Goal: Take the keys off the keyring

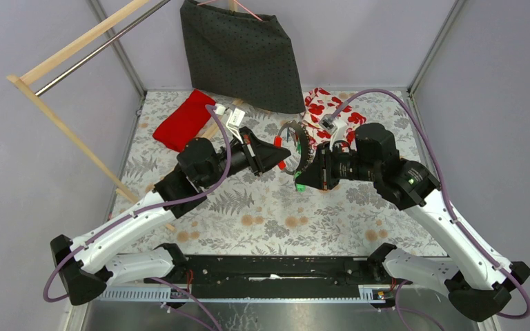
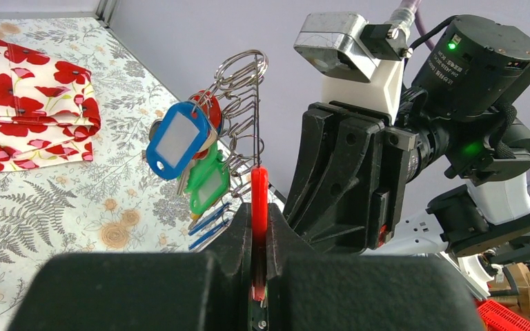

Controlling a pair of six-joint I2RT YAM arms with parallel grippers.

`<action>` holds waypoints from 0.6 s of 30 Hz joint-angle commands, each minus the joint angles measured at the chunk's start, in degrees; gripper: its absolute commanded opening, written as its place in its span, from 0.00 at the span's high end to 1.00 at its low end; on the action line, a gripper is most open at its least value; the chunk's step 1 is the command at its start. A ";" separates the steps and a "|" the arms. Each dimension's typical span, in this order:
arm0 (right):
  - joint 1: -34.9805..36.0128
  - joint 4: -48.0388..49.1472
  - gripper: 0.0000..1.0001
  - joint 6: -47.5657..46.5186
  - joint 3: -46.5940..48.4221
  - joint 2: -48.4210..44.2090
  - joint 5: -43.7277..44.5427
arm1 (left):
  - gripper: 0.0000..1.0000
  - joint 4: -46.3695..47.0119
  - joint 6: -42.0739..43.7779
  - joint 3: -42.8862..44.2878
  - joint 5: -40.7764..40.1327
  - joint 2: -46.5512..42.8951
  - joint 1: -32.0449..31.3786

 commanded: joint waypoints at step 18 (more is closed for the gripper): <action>0.22 0.78 1.00 0.91 1.51 -1.85 2.65 | 1.00 5.67 0.00 0.70 -0.89 -2.75 -0.71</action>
